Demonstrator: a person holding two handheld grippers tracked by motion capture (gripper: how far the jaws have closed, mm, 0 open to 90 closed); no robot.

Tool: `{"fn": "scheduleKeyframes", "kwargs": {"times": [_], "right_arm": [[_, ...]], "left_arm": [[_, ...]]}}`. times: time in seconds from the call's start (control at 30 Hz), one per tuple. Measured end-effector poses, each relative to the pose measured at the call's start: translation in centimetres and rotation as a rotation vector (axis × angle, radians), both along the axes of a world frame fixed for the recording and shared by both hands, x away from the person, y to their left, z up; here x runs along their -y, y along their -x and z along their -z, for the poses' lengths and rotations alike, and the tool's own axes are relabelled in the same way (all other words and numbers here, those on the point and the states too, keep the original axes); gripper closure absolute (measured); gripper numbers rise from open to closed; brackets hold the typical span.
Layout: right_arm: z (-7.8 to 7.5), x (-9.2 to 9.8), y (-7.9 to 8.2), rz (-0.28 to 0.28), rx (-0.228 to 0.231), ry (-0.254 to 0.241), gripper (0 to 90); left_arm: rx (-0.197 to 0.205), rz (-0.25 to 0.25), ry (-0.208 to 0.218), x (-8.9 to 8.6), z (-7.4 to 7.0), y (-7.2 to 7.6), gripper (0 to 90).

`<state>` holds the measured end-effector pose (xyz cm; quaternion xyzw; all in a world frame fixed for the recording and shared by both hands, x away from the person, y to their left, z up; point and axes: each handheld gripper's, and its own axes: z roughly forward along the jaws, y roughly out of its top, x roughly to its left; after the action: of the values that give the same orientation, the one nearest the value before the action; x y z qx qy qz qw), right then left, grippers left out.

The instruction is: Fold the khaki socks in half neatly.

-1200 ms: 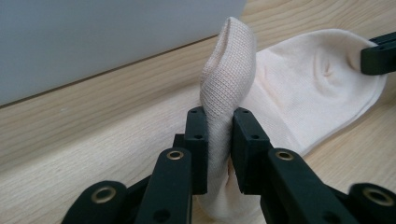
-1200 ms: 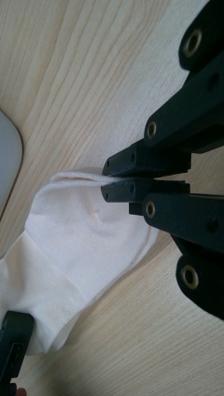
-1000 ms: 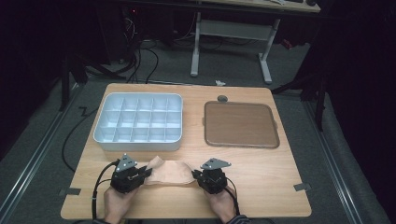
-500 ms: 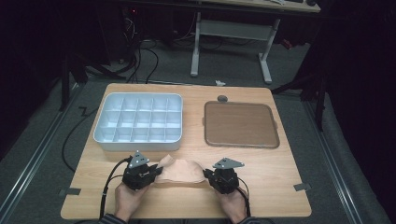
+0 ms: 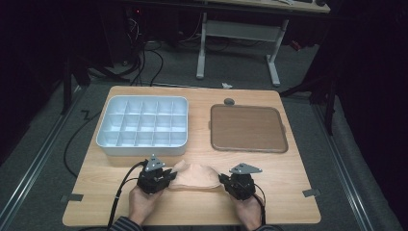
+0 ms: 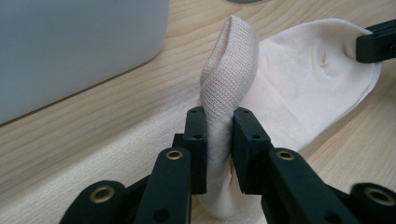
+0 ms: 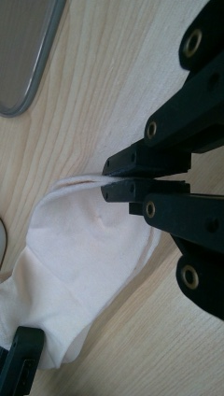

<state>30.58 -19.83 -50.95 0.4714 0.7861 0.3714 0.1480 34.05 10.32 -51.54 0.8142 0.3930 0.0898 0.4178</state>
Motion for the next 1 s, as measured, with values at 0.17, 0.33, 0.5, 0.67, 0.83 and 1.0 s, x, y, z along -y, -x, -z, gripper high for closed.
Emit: {"fn": "scheduleKeyframes", "kwargs": {"times": [0.17, 0.33, 0.5, 0.67, 0.83, 1.0], "right_arm": [[0.6, 0.3, -0.1, 0.005, -0.016, 0.008, 86.8], [1.2, 0.4, 0.0, 0.016, -0.033, 0.010, 86.2], [1.5, 0.4, -0.2, 0.026, -0.033, 0.008, 75.4], [1.5, 0.3, 0.0, 0.040, -0.029, 0.008, 65.7], [1.7, 0.0, 0.1, 0.045, -0.024, 0.017, 59.6], [1.8, -0.2, 0.0, 0.050, 0.003, 0.032, 57.1]], "left_arm": [[-0.012, 0.005, -0.025, 0.4, 0.7, -0.1, 76.6], [-0.009, -0.001, -0.043, 0.5, 1.4, 0.1, 72.2], [-0.010, -0.031, -0.022, -0.1, 1.6, 0.3, 57.9], [0.015, -0.048, -0.049, -0.4, 1.6, 0.7, 45.4], [0.048, -0.053, -0.053, -0.5, 1.9, 1.1, 40.3], [0.052, -0.056, -0.053, -0.5, 2.0, 1.1, 37.7]]}}
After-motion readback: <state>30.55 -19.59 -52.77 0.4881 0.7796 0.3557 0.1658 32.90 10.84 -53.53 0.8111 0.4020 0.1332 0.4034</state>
